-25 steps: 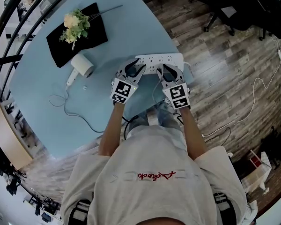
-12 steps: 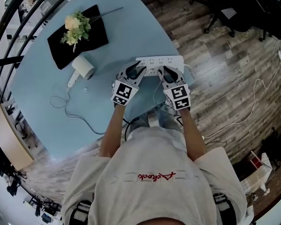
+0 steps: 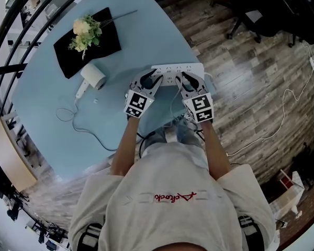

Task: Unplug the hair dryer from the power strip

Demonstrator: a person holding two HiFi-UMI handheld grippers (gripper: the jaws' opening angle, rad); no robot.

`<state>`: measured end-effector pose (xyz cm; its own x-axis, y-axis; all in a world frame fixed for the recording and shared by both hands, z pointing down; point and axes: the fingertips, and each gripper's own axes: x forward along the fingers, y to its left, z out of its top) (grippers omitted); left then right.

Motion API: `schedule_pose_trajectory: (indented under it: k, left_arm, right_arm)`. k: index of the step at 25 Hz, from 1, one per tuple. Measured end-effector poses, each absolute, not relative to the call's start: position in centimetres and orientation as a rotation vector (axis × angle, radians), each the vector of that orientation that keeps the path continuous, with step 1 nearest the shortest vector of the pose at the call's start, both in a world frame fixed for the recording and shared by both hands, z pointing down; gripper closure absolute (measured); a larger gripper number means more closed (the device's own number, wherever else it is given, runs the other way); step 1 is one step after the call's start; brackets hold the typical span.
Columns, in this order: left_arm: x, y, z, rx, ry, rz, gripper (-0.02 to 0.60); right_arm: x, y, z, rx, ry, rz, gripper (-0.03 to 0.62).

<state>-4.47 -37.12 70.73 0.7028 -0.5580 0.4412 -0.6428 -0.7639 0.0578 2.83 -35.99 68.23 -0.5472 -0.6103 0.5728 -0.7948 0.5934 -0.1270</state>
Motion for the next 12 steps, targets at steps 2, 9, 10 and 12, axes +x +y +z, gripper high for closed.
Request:
schedule_pose_trajectory:
  k: [2, 9, 10, 12]
  left_arm:
    - [-4.5, -37.1, 70.7, 2.697, -0.964, 0.599, 0.451]
    - [-4.2, -35.3, 69.3, 2.689, -0.924, 0.584, 0.56]
    - [-4.1, -35.1, 68.9, 2.688, -0.927, 0.575, 0.561]
    - [-3.9, -34.6, 68.2, 2.687, -0.937, 0.56, 0.563]
  right_arm:
    - [2.9, -35.8, 68.3, 1.125, -2.346, 0.529, 0.471]
    - [3.8, -35.3, 67.2, 1.147, -2.352, 0.52, 0.47]
    - [3.9, -35.1, 67.0, 1.149, -2.353, 0.514, 0.47]
    - [4.0, -34.7, 66.4, 1.151, -2.36, 0.5, 0.47]
